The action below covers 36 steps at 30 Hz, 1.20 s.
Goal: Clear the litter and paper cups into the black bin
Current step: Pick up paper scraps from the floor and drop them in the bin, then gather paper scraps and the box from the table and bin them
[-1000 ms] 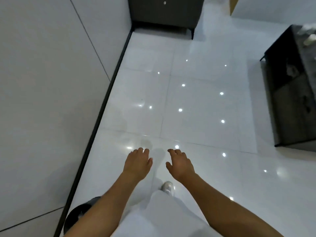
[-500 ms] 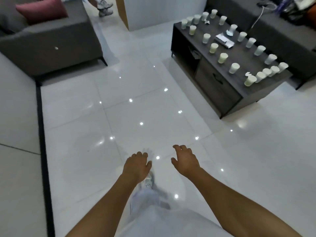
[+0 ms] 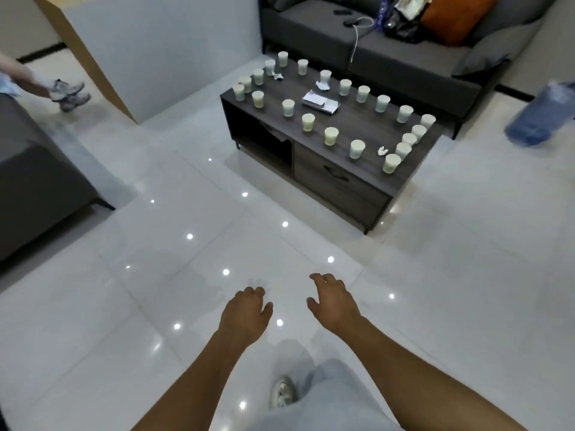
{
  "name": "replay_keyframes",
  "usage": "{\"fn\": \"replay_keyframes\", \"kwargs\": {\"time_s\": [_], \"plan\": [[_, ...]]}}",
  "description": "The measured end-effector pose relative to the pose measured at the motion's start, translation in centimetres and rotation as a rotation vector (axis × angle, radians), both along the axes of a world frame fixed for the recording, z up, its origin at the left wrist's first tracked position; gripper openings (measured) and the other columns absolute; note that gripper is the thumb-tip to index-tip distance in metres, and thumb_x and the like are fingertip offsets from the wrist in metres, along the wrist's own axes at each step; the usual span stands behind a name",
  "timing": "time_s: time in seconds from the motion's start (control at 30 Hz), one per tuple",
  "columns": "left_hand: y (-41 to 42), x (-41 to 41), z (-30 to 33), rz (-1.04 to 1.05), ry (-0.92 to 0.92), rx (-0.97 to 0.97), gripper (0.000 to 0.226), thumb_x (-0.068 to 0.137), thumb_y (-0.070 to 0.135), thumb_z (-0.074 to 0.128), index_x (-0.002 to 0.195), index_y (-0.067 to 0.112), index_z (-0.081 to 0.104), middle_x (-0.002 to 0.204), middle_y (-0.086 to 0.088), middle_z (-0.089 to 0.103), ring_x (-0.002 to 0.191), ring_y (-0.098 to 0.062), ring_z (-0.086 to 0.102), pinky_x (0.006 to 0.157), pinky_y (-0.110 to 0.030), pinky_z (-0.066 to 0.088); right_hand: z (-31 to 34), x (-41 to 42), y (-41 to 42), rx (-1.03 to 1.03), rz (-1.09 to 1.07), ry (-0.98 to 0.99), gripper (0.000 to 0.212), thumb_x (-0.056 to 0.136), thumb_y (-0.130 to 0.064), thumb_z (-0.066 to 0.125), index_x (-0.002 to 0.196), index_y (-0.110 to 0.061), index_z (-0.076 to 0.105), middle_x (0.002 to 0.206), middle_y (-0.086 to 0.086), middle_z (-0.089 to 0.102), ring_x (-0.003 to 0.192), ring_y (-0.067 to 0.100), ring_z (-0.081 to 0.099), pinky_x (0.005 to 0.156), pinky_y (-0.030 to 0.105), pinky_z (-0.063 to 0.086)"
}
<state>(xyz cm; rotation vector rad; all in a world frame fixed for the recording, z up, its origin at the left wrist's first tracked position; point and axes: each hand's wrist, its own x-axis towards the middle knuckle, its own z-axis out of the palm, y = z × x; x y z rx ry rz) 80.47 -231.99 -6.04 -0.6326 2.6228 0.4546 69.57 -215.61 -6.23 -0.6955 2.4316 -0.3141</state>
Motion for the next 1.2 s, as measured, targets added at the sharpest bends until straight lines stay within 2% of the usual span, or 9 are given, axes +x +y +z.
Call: {"fn": "replay_keyframes", "kwargs": {"time_s": [0.17,0.57,0.9,1.2], "plan": [[-3.4,-9.4,0.0,-0.083,-0.004,0.004,0.044,0.099,0.041,0.035,0.134,0.016,0.043,0.126,-0.005,0.052,0.117,-0.022,0.049,0.089,-0.032,0.044,-0.6,-7.3,-2.1,-0.008,-0.096,-0.016,0.054,0.098,-0.032,0.047,0.147,-0.02,0.028,0.144,0.006,0.037,0.125,0.027,0.041,0.099,0.038,0.043],[-6.7,-35.3,0.5,-0.159,0.057,0.054,0.044,0.099,0.039,0.037,0.135,0.016,0.044,0.128,-0.006,0.053,0.114,-0.022,0.051,0.089,-0.031,0.044,-0.6,-31.4,-5.3,-0.032,-0.24,-0.007,0.054,0.097,-0.028,0.049,0.147,-0.019,0.029,0.143,0.007,0.039,0.126,0.027,0.04,0.1,0.038,0.043],[-10.7,-51.0,-0.6,-0.26,0.016,0.103,0.041,0.098,0.037,0.041,0.132,0.014,0.048,0.126,-0.007,0.054,0.113,-0.023,0.053,0.088,-0.031,0.045,-1.7,-46.2,-7.9,0.0,-0.356,-0.058,0.055,0.095,-0.028,0.051,0.146,-0.018,0.031,0.142,0.01,0.039,0.127,0.03,0.039,0.102,0.042,0.042],[-15.8,-69.6,-1.7,-0.423,-0.024,0.118,0.04,0.098,0.036,0.041,0.131,0.015,0.048,0.132,-0.007,0.051,0.12,-0.025,0.049,0.098,-0.036,0.043,-3.2,-59.8,-11.4,-0.002,-0.605,-0.128,0.05,0.095,-0.024,0.051,0.142,-0.015,0.036,0.14,0.012,0.04,0.127,0.032,0.04,0.103,0.04,0.039]]}}
